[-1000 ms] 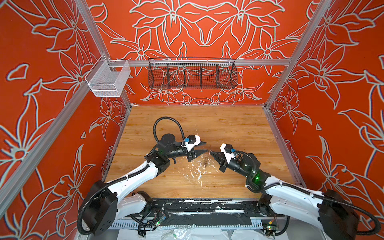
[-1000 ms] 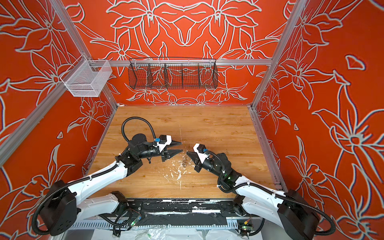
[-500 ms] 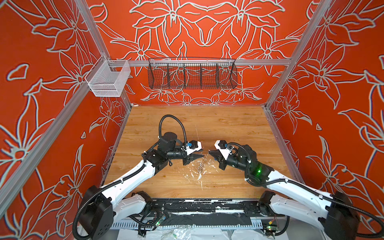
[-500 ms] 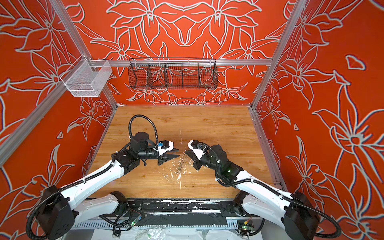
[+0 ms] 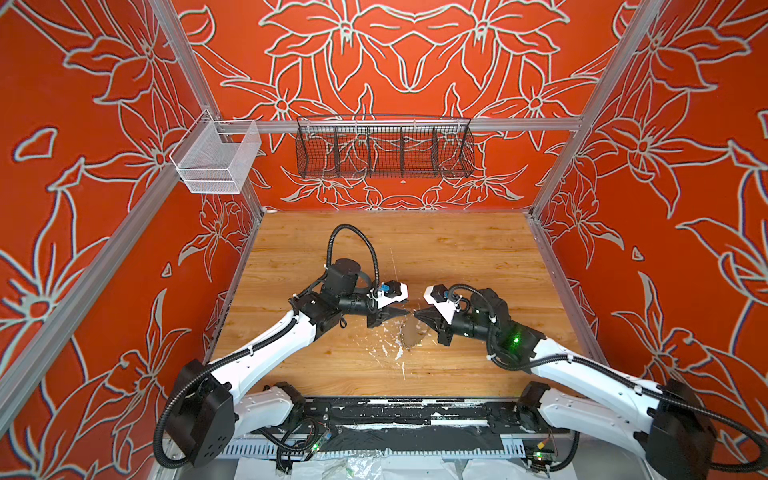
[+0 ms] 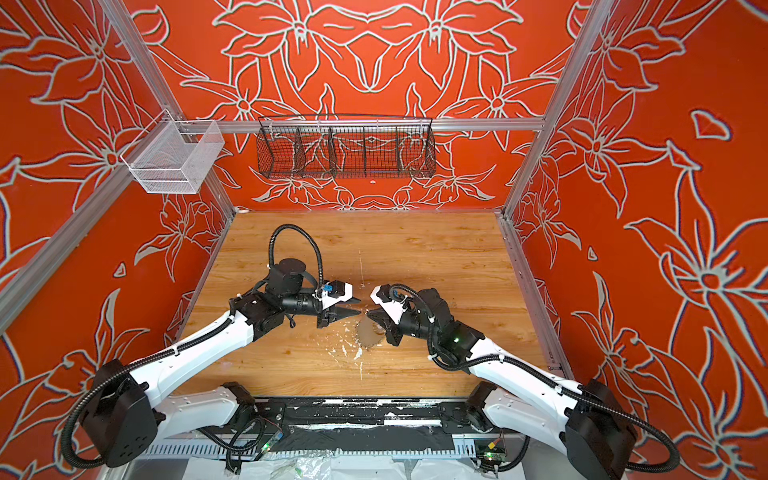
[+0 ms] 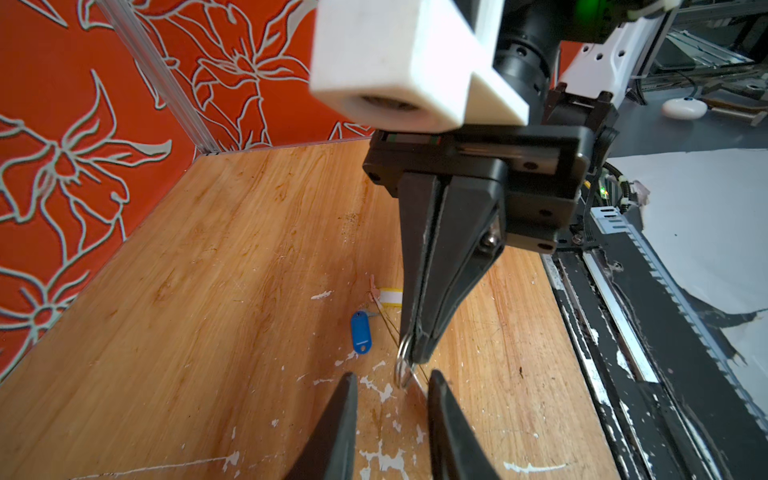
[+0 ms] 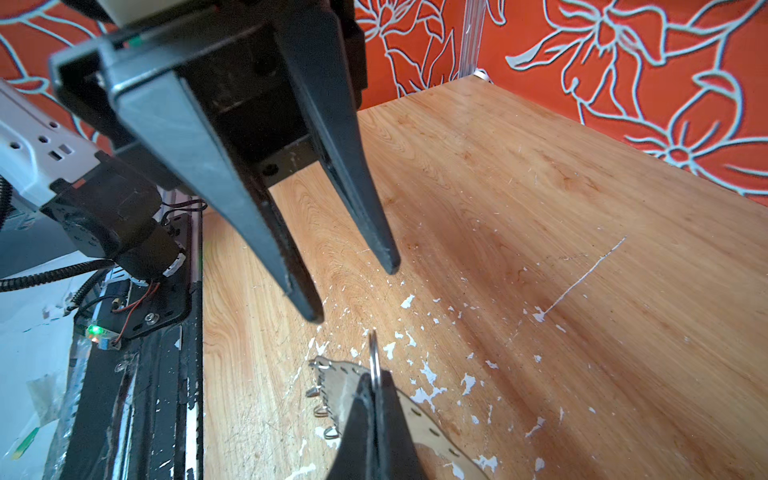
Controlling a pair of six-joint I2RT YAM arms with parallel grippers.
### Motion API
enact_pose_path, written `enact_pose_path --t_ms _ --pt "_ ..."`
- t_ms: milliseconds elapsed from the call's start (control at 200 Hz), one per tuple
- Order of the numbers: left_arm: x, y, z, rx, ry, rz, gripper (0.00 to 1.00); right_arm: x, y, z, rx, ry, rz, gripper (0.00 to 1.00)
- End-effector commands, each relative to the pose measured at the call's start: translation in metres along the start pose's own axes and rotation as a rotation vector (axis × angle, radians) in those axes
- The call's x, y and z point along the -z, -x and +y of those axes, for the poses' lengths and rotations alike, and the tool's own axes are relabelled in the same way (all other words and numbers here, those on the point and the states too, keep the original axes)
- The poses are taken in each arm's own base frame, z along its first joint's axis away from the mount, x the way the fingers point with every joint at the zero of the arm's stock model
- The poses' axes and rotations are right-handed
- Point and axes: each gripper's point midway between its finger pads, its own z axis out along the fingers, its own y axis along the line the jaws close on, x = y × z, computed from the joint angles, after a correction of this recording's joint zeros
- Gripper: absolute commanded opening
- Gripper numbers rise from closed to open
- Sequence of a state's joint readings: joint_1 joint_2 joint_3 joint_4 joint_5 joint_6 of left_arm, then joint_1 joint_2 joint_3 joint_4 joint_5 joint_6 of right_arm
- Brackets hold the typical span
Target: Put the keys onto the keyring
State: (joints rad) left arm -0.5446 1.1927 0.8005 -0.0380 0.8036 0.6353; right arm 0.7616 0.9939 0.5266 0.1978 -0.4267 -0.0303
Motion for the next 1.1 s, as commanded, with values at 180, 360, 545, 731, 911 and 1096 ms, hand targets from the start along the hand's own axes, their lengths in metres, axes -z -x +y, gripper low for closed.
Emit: enact_pose_path --t_ms 180,360,545,731,911,1096 --pt "-0.003 0.004 -0.011 -0.024 -0.095 -0.013 0.28 0.001 0.023 0.015 0.043 0.081 -0.06 0.0" --pt "-0.009 -0.002 -0.009 -0.009 -0.113 0.005 0.26 0.0 0.025 0.018 0.044 0.098 -0.067 0.0" --pt "-0.013 -0.002 -0.01 -0.003 -0.148 0.012 0.23 0.0 0.026 0.019 0.05 0.102 -0.074 0.0" --pt "-0.015 -0.004 -0.012 -0.005 -0.166 0.016 0.2 0.002 0.028 0.018 0.053 0.095 -0.081 0.0" --pt "-0.016 -0.002 -0.015 -0.005 -0.191 0.017 0.16 0.001 0.029 0.018 0.054 0.098 -0.085 0.0" --pt "-0.017 -0.006 -0.018 -0.013 -0.204 0.024 0.02 0.001 0.03 0.017 0.054 0.092 -0.088 0.0"
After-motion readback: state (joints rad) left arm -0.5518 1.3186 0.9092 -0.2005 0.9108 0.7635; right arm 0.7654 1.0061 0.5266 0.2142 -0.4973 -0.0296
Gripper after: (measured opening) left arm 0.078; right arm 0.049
